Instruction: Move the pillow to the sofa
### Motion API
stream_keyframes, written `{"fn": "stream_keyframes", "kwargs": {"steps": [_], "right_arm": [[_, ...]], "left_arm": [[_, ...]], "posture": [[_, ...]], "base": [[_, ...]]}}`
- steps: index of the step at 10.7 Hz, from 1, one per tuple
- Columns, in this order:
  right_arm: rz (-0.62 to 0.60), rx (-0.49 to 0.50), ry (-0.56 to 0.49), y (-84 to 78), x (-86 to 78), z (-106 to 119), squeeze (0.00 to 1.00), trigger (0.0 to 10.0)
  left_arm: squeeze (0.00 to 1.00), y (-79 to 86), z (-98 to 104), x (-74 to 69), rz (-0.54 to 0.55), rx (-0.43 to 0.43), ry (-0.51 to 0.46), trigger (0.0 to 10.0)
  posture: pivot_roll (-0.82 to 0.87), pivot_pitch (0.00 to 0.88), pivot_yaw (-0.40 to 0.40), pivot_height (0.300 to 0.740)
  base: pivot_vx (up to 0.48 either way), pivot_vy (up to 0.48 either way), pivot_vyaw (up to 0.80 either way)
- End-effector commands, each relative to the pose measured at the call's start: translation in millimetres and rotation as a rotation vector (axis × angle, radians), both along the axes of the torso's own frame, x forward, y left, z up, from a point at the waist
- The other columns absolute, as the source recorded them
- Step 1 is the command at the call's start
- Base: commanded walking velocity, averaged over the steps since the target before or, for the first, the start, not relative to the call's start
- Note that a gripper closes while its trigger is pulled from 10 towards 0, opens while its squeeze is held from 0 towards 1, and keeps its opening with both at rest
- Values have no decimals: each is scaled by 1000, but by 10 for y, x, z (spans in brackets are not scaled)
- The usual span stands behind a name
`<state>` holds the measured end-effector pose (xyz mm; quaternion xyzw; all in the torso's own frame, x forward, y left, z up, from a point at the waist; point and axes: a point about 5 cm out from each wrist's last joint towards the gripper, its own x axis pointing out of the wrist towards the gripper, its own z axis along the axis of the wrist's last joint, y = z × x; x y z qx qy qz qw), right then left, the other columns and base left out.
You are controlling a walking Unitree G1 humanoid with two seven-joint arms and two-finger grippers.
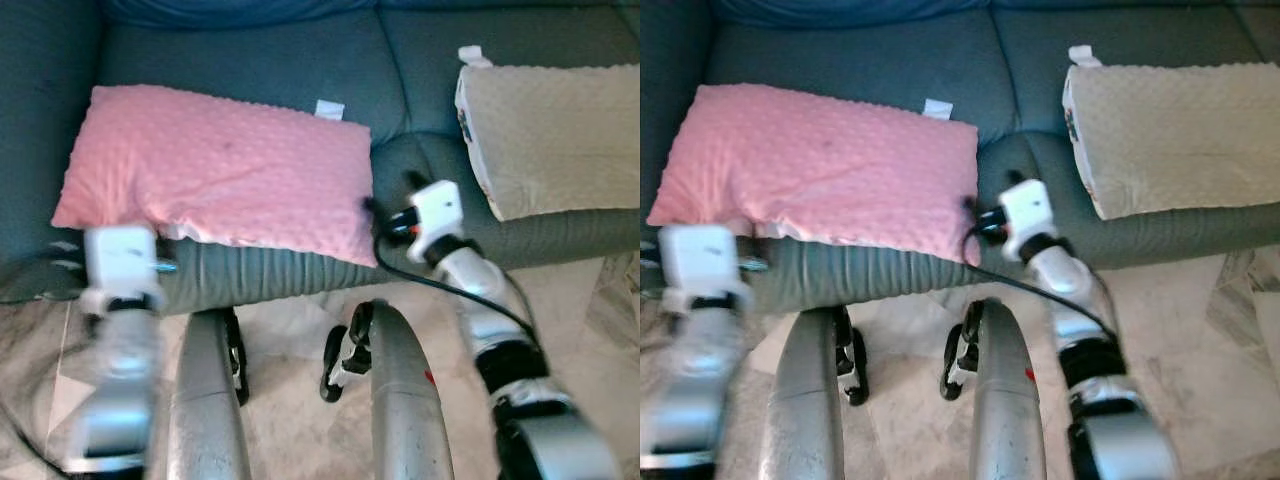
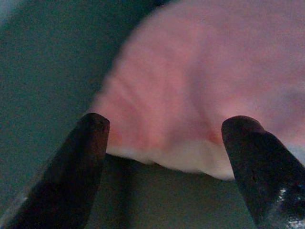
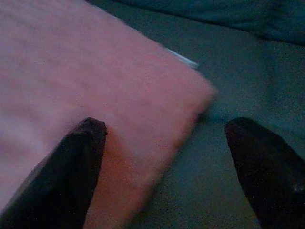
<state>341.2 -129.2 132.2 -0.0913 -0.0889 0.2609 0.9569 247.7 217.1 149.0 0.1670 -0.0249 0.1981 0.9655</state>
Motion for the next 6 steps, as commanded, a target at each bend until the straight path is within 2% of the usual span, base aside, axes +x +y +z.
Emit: {"fn": "stream_keyframes", "kwargs": {"steps": [1, 3, 4, 5, 6], "right_arm": [[95, 16, 41, 111, -89, -60, 1000, 10000], [142, 30, 6, 209, -93, 73, 1000, 10000], [149, 39, 8, 233, -84, 94, 1000, 10000], [174, 63, 45, 275, -84, 75, 1000, 10000], [240, 102, 151, 374, -99, -17, 1000, 10000]], "left_arm": [[1000, 175, -14, -173, 43, 47, 34, 10000], [1000, 265, -64, -449, 42, 96, 90, 10000], [1000, 248, -109, -530, 31, 102, 116, 10000], [208, 188, -142, -585, 7, 98, 139, 10000], [0, 107, -164, -604, -26, 88, 151, 10000]], "posture": [[66, 426, -74, 621], [86, 425, -76, 621], [88, 425, -77, 621], [99, 427, -74, 621], [105, 429, -73, 621]], "base": [[0, 0, 0], [0, 0, 0], [0, 0, 0], [0, 0, 0], [0, 0, 0]]}}
